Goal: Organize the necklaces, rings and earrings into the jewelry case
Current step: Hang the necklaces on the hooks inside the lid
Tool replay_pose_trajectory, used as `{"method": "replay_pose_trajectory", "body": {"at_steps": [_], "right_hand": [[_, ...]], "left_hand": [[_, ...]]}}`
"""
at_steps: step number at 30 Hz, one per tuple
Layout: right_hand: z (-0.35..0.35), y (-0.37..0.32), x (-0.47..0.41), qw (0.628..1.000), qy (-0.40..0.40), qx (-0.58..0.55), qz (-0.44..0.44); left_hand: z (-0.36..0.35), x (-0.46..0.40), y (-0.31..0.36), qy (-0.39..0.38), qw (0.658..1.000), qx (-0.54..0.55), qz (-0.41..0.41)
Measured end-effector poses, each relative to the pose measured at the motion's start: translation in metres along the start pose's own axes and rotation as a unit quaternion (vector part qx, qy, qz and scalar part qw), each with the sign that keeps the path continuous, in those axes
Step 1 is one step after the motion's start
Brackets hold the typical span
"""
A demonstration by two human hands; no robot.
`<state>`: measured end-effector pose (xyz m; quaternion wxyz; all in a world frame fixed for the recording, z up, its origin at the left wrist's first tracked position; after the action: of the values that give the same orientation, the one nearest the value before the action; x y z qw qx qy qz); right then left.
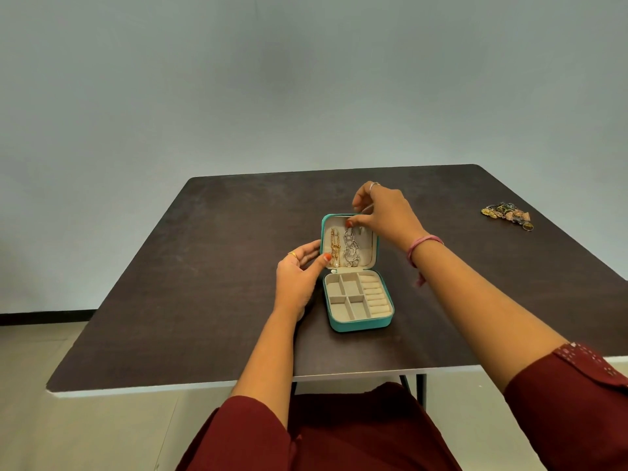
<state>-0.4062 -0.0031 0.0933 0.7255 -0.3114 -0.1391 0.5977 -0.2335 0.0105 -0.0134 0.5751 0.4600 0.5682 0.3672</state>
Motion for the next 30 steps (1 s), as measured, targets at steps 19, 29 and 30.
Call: {"method": "replay_pose_trajectory", "body": {"at_steps": [19, 29, 30], "right_hand": [[-0.003, 0.06, 0.03, 0.951, 0.001, -0.284, -0.122], [-0.04, 0.103, 0.095, 0.903, 0.066, -0.374, -0.2], [-0.04, 0.102, 0.097, 0.916, 0.065, -0.35, -0.187]], "left_hand": [[0.005, -0.004, -0.001, 0.034, 0.998, -0.052, -0.013], [0.008, -0.004, -0.004, 0.058, 0.988, -0.145, -0.008], [0.009, -0.004, -0.004, 0.063, 0.986, -0.152, -0.007]]}}
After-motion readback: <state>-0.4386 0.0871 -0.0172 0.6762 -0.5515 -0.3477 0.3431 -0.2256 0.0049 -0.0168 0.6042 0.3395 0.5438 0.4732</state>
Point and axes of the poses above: each hand's wrist, its own x-axis away from the middle knuckle, its own z-axis out of the back of the hand, y = z × x, the point moved 8 cm from there along -x, towards the middle knuckle, and after that the axes turned 13 degrees about -z, right-handed, at the moved point
